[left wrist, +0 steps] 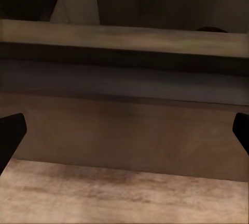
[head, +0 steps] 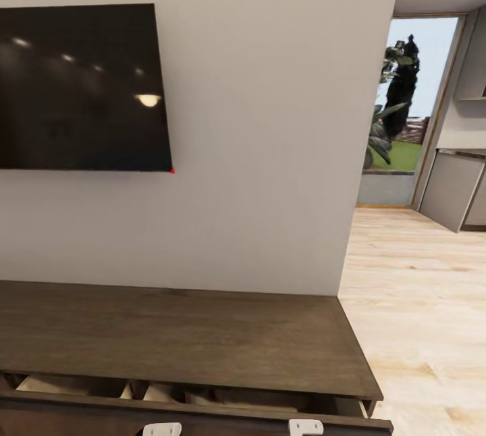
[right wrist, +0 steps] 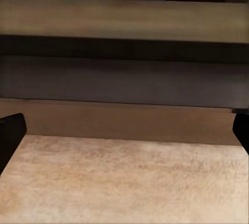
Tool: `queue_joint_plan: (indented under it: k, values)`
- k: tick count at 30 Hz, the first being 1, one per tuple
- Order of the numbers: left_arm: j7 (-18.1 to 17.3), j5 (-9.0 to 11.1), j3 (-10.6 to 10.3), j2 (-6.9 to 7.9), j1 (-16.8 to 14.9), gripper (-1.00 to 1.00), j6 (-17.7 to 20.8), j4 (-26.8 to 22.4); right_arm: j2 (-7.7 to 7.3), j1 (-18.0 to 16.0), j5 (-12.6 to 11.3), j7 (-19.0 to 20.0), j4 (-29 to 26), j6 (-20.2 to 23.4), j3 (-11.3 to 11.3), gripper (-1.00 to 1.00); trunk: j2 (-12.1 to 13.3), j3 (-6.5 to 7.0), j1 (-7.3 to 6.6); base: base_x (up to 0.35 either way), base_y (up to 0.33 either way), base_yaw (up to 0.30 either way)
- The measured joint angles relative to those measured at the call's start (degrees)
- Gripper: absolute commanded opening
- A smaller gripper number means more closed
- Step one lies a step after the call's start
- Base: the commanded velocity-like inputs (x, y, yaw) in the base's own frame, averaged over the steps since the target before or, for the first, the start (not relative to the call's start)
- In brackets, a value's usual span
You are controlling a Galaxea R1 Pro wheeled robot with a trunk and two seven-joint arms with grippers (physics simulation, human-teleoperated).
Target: Place each of the two pumpkins and all three candles from the living room inside a cabinet in the living room (use any cabinet), then make sure every cabinet is closed, and position the cauldron so it is next to a table in the living room.
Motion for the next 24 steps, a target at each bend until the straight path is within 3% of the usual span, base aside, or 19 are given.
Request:
queue_joint_plan:
  k: [24]
  values:
    - [0.0,0.0,0.0,-0.08,0.0,1.00,0.1,0.0,0.00,0.0,0.1,0.0,0.0,0.0,0.1,1.00,0.0,0.00,0.00,0.087,0.000,0.000]
